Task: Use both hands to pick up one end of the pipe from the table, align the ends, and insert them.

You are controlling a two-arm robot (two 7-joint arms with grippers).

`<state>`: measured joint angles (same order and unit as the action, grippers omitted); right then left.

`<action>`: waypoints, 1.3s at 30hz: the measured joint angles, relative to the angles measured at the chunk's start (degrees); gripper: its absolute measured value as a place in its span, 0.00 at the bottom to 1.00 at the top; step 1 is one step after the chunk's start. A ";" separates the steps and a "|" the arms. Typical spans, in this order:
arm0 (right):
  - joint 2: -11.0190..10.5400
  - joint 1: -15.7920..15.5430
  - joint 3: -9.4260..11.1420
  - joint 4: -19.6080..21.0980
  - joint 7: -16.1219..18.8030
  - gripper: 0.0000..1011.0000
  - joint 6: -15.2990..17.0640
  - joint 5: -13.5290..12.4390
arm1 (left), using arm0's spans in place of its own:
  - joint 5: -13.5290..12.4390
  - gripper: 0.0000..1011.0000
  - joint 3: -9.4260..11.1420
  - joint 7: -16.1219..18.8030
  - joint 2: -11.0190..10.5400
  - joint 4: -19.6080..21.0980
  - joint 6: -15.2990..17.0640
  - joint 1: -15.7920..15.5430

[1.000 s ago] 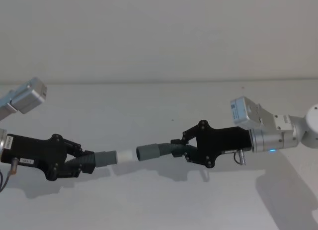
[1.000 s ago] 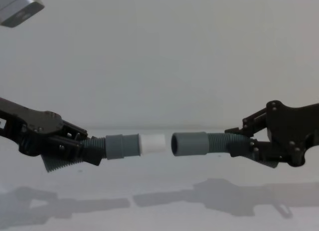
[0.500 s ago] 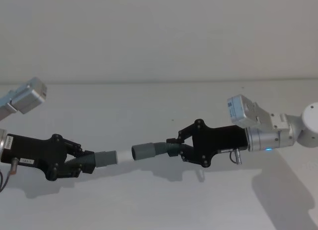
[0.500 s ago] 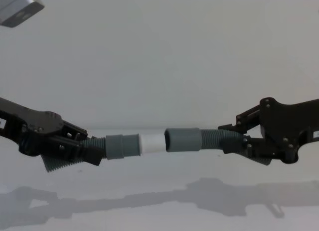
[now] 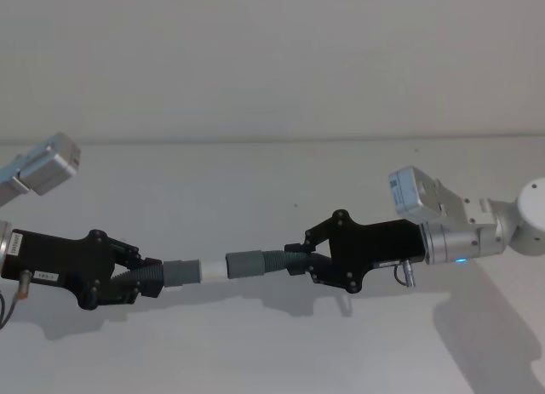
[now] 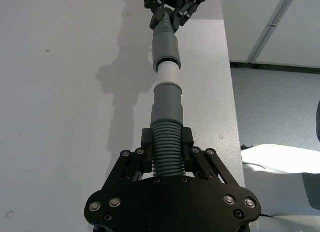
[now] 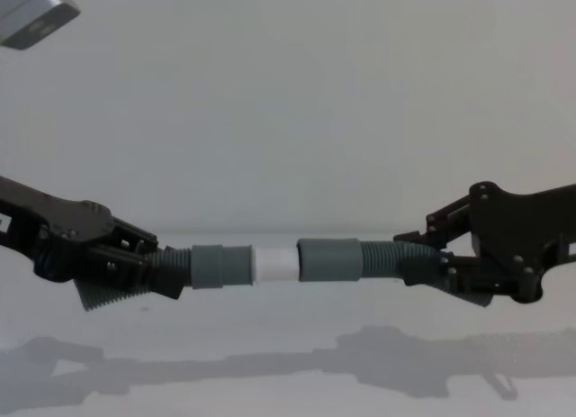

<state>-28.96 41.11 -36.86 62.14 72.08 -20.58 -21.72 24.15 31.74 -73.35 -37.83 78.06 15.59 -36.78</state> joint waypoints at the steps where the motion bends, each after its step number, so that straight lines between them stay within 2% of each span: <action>1: -0.12 -0.05 -0.09 0.13 0.05 0.18 0.05 -0.11 | 0.00 0.30 0.00 0.00 0.00 0.00 0.00 0.00; 17: -0.72 0.02 -1.04 0.56 0.81 0.18 0.23 -0.61 | 0.00 0.30 0.00 0.00 0.00 0.00 0.00 0.00; 39: 0.04 0.70 -2.07 -0.28 0.12 0.18 -0.07 -1.17 | 0.00 0.30 0.00 0.01 -0.01 0.00 0.00 0.00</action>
<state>-28.92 41.81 -38.93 61.86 72.19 -20.65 -22.88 24.15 31.74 -73.34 -37.84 78.06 15.59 -36.78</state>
